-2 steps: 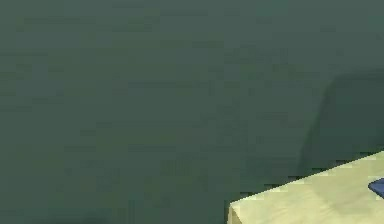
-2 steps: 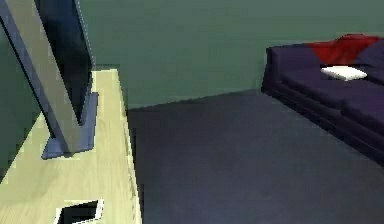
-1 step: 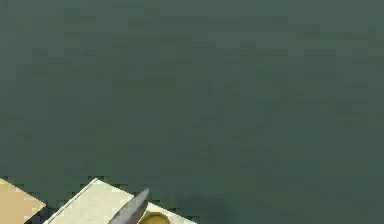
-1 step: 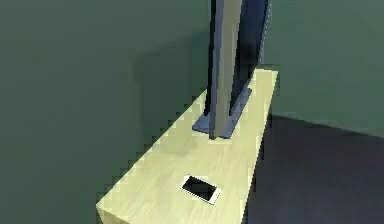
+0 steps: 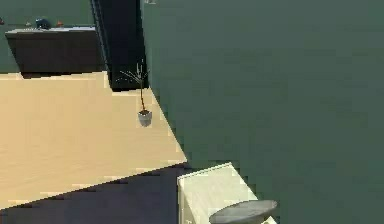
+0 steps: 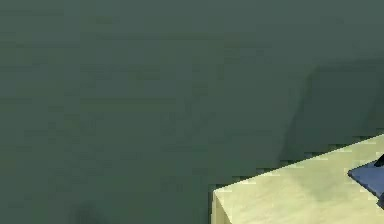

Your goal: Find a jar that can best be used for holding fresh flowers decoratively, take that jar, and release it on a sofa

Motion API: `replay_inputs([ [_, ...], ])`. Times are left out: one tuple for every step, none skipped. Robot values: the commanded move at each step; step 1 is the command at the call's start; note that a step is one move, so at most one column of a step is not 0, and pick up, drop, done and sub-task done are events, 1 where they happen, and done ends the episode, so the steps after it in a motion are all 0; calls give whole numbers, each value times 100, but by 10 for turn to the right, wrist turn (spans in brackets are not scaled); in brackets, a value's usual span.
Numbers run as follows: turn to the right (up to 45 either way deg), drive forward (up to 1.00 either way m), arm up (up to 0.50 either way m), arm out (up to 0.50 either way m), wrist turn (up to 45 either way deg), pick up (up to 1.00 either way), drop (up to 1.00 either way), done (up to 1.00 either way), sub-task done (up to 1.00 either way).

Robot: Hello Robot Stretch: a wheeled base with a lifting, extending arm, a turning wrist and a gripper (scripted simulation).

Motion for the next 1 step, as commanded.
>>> replay_inputs([
  [-390, 0, 0, 0, 0, 0, 0, 0, 0],
])
